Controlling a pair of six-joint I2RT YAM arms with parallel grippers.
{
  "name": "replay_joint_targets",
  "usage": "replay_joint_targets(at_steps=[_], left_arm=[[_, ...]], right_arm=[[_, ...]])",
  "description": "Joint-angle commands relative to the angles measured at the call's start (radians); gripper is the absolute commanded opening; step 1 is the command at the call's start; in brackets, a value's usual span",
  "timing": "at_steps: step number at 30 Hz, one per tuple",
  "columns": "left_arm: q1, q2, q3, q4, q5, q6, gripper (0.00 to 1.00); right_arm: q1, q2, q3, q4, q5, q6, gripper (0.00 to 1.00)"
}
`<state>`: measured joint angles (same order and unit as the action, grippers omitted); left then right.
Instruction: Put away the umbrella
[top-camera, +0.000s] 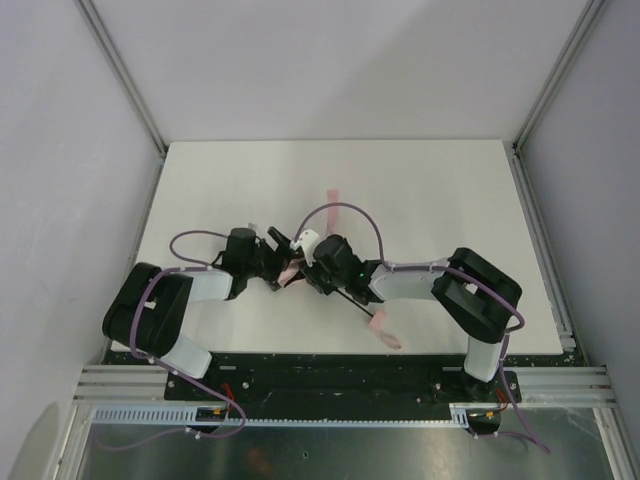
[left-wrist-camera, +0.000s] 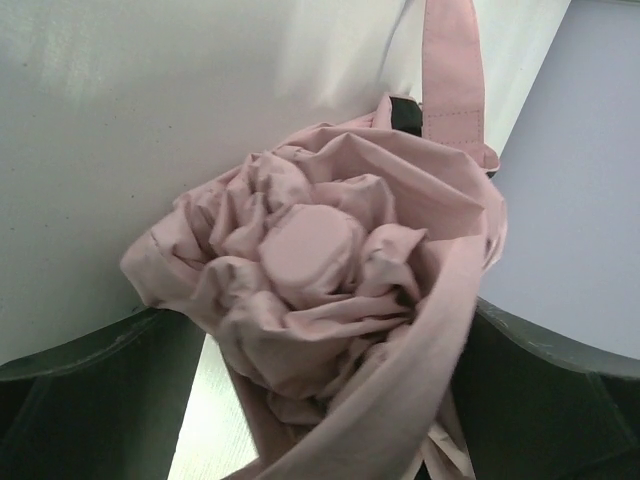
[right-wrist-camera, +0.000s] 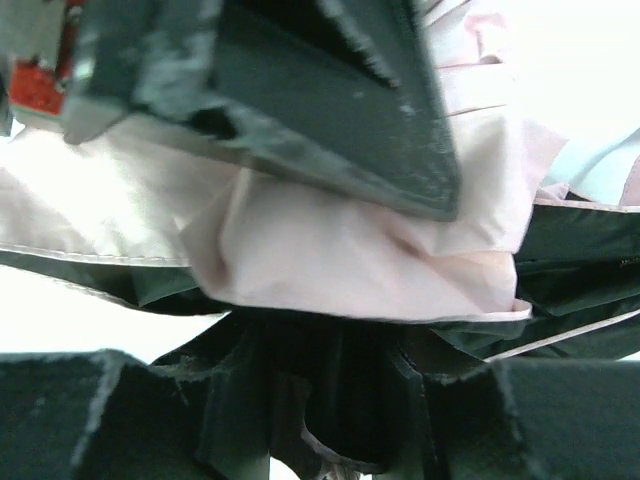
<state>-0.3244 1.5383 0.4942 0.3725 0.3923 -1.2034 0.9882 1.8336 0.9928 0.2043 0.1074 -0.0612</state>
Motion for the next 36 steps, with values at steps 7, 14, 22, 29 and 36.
replay_joint_targets(at_steps=[7, 14, 22, 29, 36], left_arm=[[-0.023, 0.073, -0.046, 0.027, -0.05, 0.055, 0.91], [-0.043, 0.134, -0.043, 0.153, -0.041, 0.029, 0.62], [-0.057, 0.14, -0.072, 0.21, -0.074, 0.029, 0.11], [-0.059, 0.103, -0.11, 0.211, -0.078, -0.015, 0.0], [-0.059, 0.1, -0.108, 0.154, -0.037, -0.105, 0.0]], right_arm=[[-0.166, -0.104, 0.006, 0.125, -0.533, 0.226, 0.0], [-0.241, -0.031, 0.015, 0.213, -0.794, 0.39, 0.0], [-0.285, 0.054, 0.067, 0.203, -0.933, 0.508, 0.0], [-0.265, -0.044, 0.136, -0.219, -0.589, 0.255, 0.54], [-0.109, -0.202, 0.14, -0.326, -0.106, 0.053, 0.86]])
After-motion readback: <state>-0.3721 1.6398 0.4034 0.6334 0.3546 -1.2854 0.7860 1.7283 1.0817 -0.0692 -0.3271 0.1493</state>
